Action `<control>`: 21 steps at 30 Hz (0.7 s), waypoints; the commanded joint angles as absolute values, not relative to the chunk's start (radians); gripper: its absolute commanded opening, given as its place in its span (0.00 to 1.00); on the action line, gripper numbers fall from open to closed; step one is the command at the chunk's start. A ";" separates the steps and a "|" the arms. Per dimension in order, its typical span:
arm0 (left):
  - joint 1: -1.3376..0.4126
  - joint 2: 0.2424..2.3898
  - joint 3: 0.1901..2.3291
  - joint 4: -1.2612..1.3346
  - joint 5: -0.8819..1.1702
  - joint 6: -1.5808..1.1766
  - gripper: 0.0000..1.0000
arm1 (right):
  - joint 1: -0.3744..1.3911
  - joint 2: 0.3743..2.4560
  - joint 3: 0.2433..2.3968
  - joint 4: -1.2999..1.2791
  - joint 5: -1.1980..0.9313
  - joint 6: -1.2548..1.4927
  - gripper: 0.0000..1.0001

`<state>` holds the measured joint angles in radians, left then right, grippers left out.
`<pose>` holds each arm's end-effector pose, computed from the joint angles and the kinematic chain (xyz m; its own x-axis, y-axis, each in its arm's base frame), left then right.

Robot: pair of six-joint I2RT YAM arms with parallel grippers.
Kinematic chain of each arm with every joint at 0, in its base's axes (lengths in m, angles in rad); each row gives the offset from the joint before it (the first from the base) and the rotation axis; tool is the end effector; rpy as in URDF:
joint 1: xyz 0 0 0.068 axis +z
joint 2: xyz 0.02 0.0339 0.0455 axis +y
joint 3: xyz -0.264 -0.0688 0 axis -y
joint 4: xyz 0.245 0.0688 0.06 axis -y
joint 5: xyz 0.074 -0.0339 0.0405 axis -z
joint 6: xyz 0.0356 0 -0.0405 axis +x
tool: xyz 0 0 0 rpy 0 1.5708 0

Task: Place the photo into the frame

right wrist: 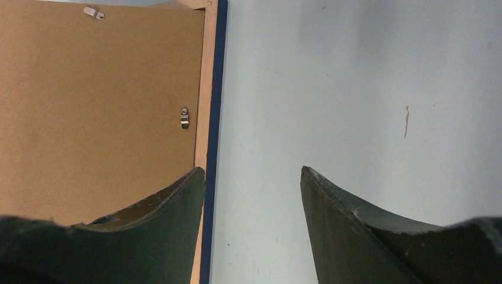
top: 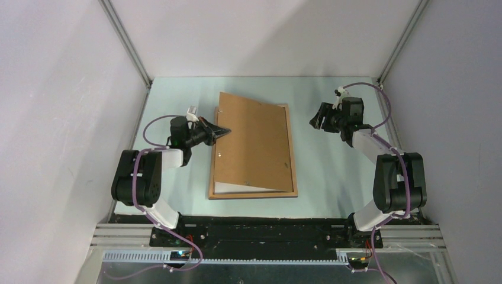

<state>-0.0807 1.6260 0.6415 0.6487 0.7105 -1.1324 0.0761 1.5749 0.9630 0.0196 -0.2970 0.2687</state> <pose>0.3125 -0.0486 0.1729 -0.7505 -0.6279 -0.2062 -0.0109 0.3237 -0.9461 0.3439 0.0367 0.2256 -0.6203 0.2073 -0.7565 -0.1557 0.9127 0.3778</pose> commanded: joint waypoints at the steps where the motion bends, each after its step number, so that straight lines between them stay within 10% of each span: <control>1: -0.093 1.612 0.660 0.726 0.744 -1.136 0.00 | 0.074 1.565 0.964 0.051 -0.296 0.268 0.64; 21: -0.098 1.619 0.661 0.726 0.739 -1.138 0.00 | 0.074 1.564 0.964 0.049 -0.298 0.267 0.64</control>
<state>-0.0879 1.6272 0.6415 0.6487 0.7094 -1.1324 0.0761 1.5749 0.9630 0.0196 -0.2970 0.2684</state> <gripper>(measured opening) 0.022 0.645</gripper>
